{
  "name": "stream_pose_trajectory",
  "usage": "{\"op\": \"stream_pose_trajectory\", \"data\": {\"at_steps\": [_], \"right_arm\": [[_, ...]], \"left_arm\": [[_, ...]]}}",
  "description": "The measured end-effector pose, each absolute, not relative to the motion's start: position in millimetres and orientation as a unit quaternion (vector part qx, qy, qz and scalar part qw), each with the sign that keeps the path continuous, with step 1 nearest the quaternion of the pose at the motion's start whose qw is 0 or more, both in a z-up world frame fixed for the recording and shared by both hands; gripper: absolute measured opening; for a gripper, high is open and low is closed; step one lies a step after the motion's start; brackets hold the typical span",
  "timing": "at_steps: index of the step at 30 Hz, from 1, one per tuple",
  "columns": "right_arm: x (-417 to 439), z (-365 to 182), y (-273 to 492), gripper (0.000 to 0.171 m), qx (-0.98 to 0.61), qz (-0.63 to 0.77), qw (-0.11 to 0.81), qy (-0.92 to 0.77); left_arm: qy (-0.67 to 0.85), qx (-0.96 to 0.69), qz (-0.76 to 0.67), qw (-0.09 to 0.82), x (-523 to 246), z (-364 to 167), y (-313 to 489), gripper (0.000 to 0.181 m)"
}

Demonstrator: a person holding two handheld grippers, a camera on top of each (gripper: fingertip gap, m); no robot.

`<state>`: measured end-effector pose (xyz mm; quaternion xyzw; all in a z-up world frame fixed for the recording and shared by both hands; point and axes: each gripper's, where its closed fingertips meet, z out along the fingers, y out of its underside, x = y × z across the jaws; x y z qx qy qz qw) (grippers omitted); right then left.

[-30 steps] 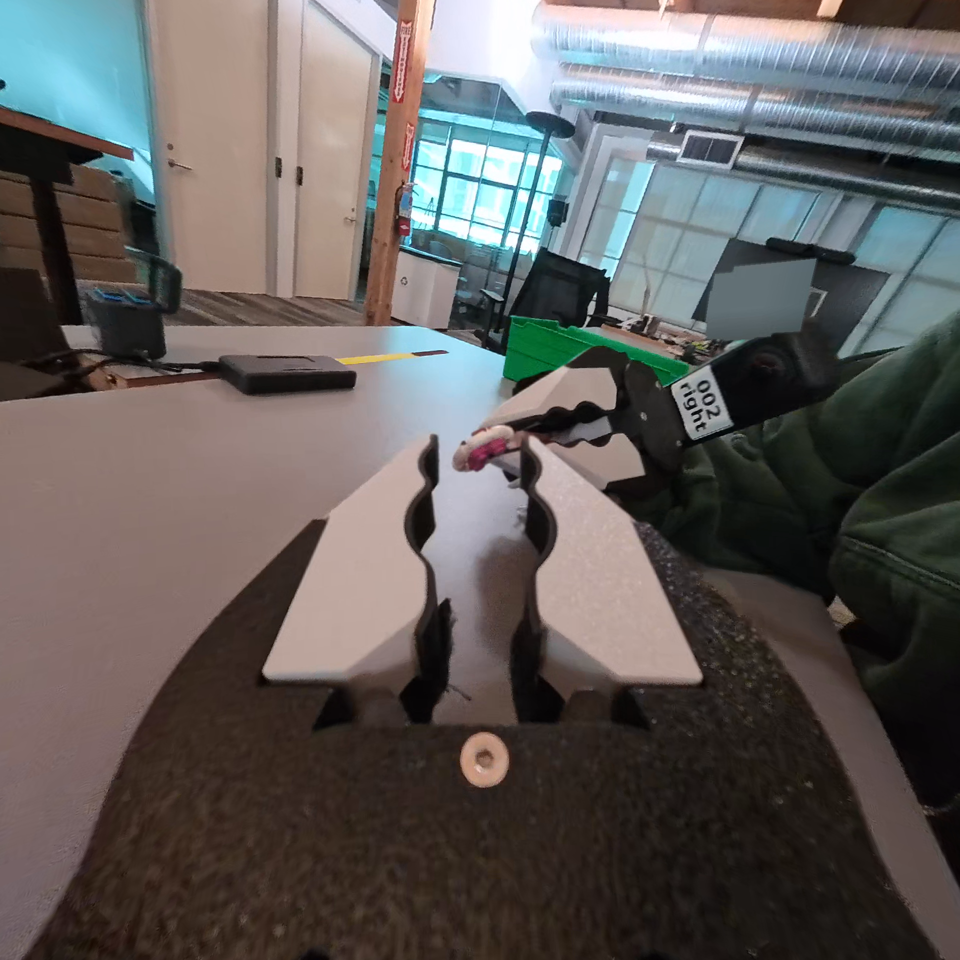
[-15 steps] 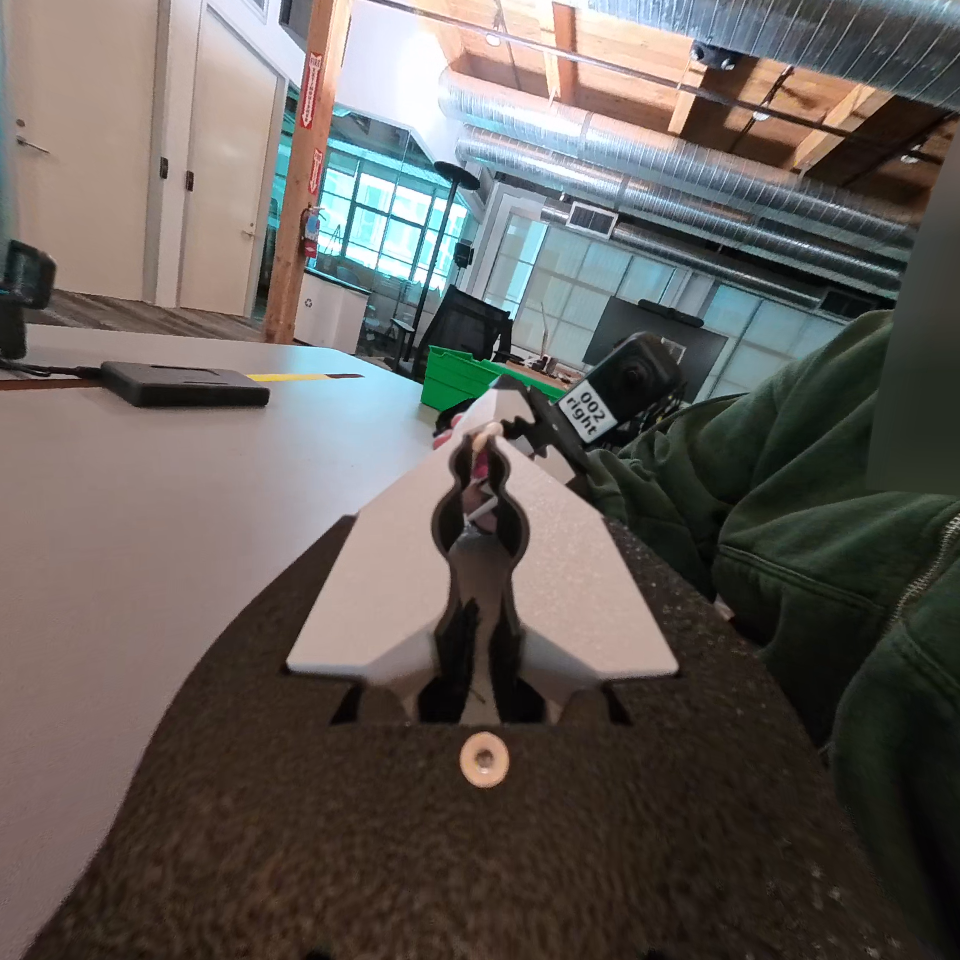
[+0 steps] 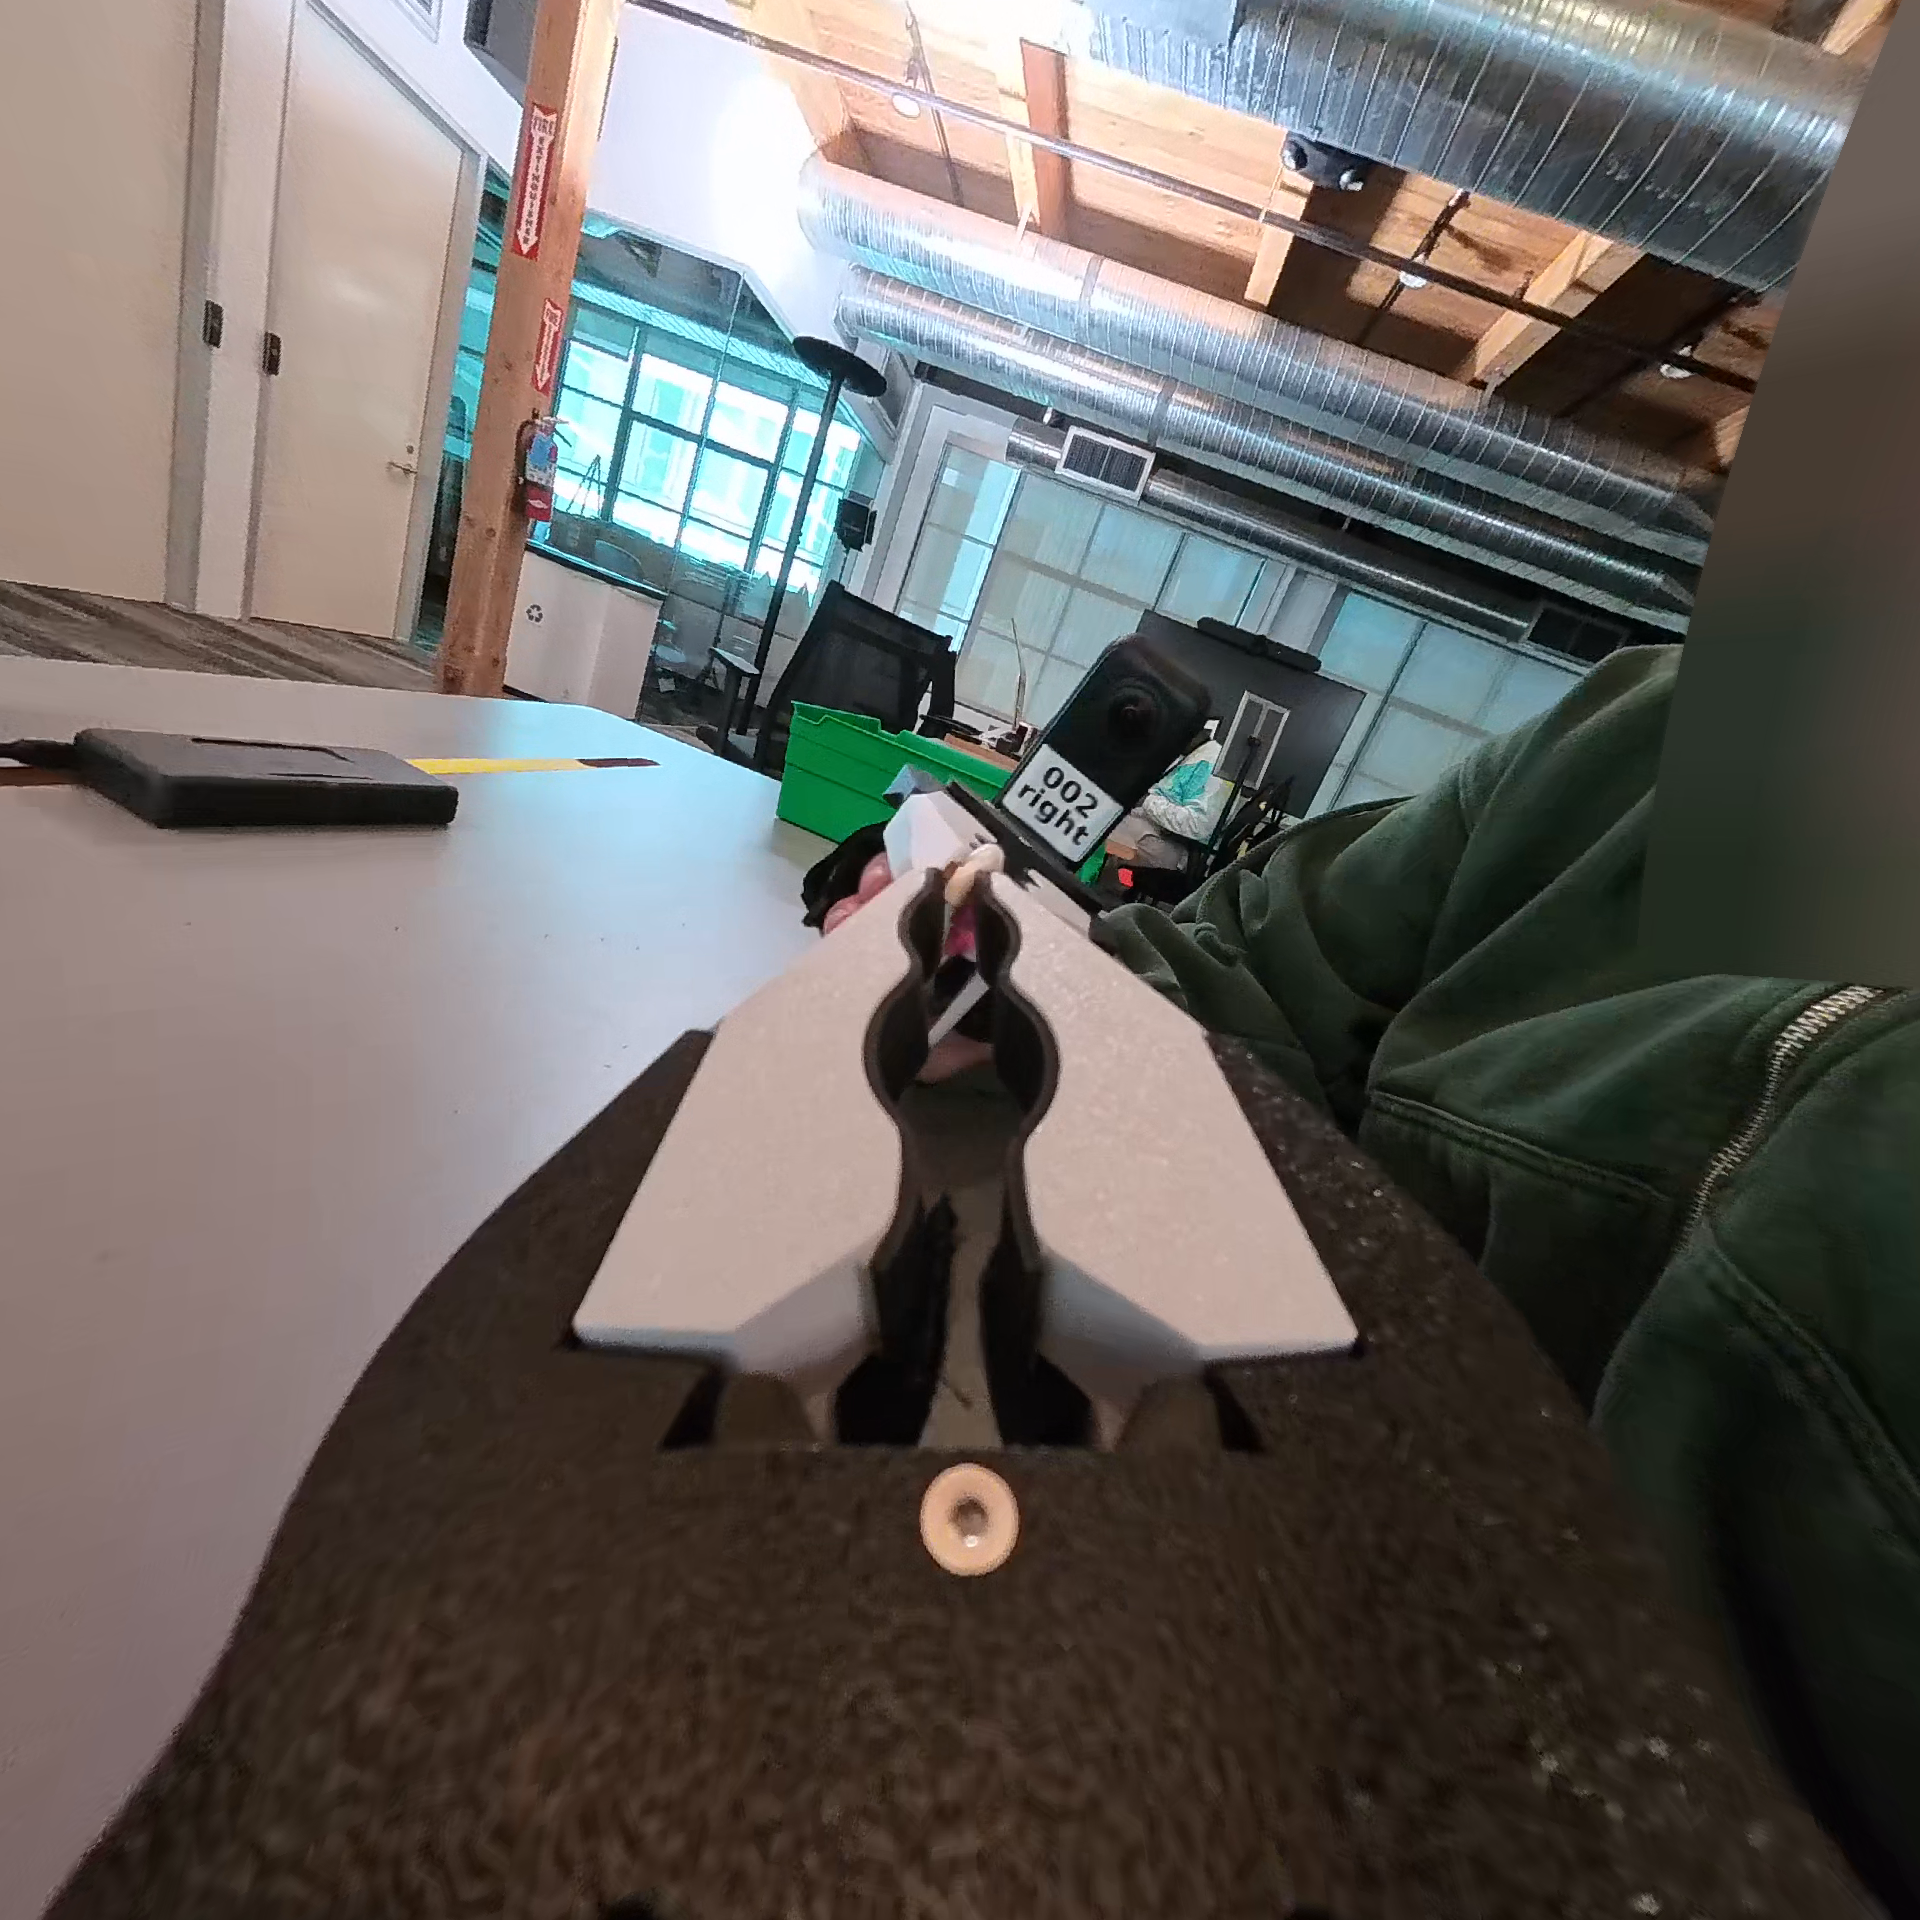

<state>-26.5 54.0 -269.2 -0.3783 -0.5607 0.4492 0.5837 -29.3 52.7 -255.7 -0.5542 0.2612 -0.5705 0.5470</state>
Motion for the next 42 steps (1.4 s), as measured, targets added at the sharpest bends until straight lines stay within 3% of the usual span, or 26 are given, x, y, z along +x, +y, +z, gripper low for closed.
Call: {"op": "stream_pose_trajectory", "data": {"at_steps": [4,8,16,42], "right_arm": [[-26.9,-270.5,69.5,0.002,-0.409,0.403,0.607,-0.549],[-29.4,-279.5,85.4,0.003,-0.42,0.271,0.654,-0.568],[-31.2,-277.4,84.5,0.003,-0.332,0.07,0.727,-0.597],[-29.2,-278.2,95.0,0.003,-0.357,0.073,0.724,-0.586]], "left_arm": [[0.249,-0.57,-0.546,0.561,-30.9,-258.8,60.2,0.003],[0.248,-0.621,-0.458,0.586,-35.3,-272.5,75.2,0.01],[0.241,-0.62,-0.473,0.578,-35.7,-271.9,74.5,0.021],[0.228,-0.628,-0.504,0.547,-33.8,-276.9,76.9,0.019]]}}
